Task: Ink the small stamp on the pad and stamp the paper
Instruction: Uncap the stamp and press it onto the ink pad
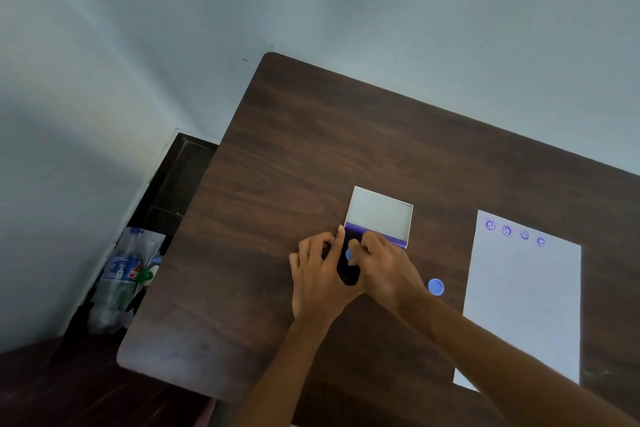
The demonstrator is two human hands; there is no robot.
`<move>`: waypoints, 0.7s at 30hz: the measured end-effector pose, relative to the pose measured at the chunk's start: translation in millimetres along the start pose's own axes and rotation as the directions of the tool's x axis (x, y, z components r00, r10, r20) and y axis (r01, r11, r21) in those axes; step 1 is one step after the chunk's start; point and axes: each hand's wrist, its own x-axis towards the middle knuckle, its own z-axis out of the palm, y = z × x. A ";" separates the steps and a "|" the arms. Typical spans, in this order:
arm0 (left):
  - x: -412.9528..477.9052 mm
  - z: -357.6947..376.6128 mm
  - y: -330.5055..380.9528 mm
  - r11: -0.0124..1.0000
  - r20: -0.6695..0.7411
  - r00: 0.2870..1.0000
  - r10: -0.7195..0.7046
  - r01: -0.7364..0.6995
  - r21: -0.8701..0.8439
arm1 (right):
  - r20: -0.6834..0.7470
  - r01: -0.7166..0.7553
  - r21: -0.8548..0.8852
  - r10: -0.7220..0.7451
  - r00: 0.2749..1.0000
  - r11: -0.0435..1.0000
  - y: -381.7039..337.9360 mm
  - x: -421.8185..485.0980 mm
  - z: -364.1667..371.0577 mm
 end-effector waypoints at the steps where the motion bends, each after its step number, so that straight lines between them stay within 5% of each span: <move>1: -0.4 0.6 -0.3 1.000 -0.004 1.000 0.006 -0.006 -0.001 | 0.015 -0.074 0.044 0.073 0.997 0.996 -5.3 0.5 4.0; 3: -0.7 0.8 -0.7 1.000 -0.006 1.000 0.021 -0.021 -0.004 | 0.037 -0.205 0.127 0.202 0.979 0.970 -13.2 -1.4 12.5; 5: -0.5 -0.1 -1.2 1.000 -0.007 1.000 0.025 -0.025 -0.007 | 0.006 -0.181 0.160 0.182 0.983 0.970 -12.8 -4.1 12.7; 9: -0.3 0.5 -1.3 1.000 -0.006 1.000 0.015 -0.014 0.008 | -0.051 0.209 -0.032 -0.211 0.976 0.977 12.5 -1.5 -1.9; 11: 0.8 1.2 -1.4 1.000 -0.007 1.000 0.019 -0.019 0.009 | -0.061 0.268 -0.115 -0.276 0.959 0.957 18.7 0.4 -3.7; 17: -0.4 1.6 -1.7 1.000 0.019 1.000 0.003 -0.003 -0.001 | 0.000 -0.160 0.180 0.163 0.987 0.971 -8.0 -5.8 16.5; 19: 0.3 -0.4 -1.5 1.000 0.023 1.000 0.003 -0.003 -0.009 | -0.091 -0.251 0.323 0.293 0.952 0.913 -12.5 -10.9 11.7; 21: 0.2 -3.2 -2.0 1.000 0.042 0.999 0.014 -0.014 -0.013 | -0.224 -0.315 0.558 0.505 0.833 0.768 -10.9 -27.8 1.5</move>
